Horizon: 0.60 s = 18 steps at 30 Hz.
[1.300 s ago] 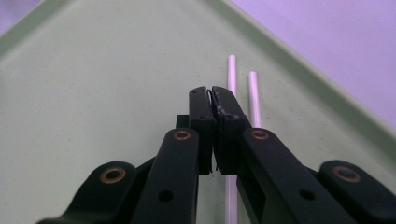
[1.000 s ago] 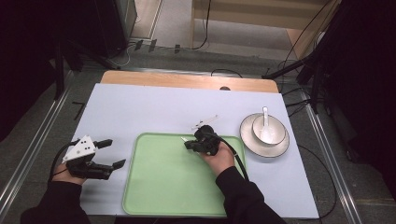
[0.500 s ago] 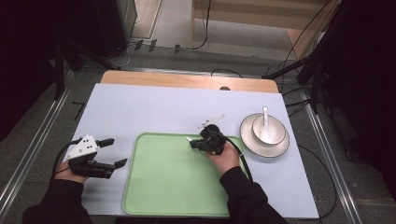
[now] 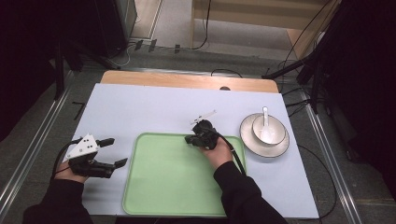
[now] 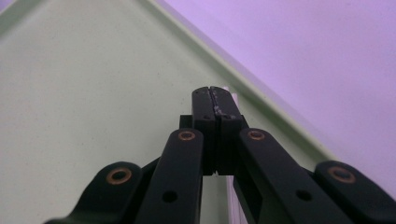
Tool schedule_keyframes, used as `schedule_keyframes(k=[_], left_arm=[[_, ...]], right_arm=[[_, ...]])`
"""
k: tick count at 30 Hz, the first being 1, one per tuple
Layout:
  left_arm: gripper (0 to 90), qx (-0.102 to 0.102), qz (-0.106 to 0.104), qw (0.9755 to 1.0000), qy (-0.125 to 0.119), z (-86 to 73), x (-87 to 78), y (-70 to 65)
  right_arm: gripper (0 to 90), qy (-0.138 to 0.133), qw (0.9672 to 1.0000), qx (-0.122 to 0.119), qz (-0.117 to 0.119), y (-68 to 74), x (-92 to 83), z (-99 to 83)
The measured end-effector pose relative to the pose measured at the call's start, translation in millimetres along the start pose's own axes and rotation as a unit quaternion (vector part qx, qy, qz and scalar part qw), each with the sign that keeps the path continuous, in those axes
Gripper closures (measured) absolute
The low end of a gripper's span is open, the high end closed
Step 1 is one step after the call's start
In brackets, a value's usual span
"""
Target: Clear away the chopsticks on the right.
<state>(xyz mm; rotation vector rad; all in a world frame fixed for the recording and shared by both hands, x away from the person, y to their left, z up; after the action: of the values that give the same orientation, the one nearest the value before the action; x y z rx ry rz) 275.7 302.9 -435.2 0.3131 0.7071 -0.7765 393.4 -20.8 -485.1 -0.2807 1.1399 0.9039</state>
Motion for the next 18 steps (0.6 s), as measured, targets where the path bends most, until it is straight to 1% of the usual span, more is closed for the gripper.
schedule_keyframes(k=[3, 6, 11, 13, 18], left_arm=[[13.5, 0.001, 0.000, 1.0000, 0.000, -0.1, 0.0, 0.0], [13.5, 0.001, 0.000, 1.0000, 0.001, 0.3, 0.2, -0.4], [13.5, 0.001, -0.001, 1.0000, 0.000, 0.6, 0.3, -0.9], [13.5, 0.002, -0.001, 1.0000, 0.002, 0.5, 0.4, -0.8], [13.5, 0.004, -0.002, 1.0000, 0.001, 0.9, 0.5, -0.9]], right_arm=[[90.0, 0.011, 0.9997, 0.011, 0.018, -4.5, -2.6, -2.1], [90.0, 0.013, 0.9995, 0.018, 0.022, -7.8, -4.8, -4.7], [90.0, 0.012, 0.9998, 0.015, 0.009, -8.0, -6.8, -6.5], [90.0, 0.012, 0.9997, 0.019, 0.011, -8.3, -7.3, -6.9], [90.0, 0.006, 0.9998, 0.018, 0.010, -6.9, -3.4, -2.6]])
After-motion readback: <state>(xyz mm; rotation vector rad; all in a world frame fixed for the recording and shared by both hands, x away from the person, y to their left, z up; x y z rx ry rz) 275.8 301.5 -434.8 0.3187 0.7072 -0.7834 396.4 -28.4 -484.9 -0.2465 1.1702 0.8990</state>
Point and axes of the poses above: each handheld gripper's, and its own axes: x roughly forward along the jaws, z roughly out of its top, y roughly to its left, the point moved 3 cm from there along x, roughly forward along the jaws, and after that the axes turned 10 degrees about y, right-handed, at the moved point
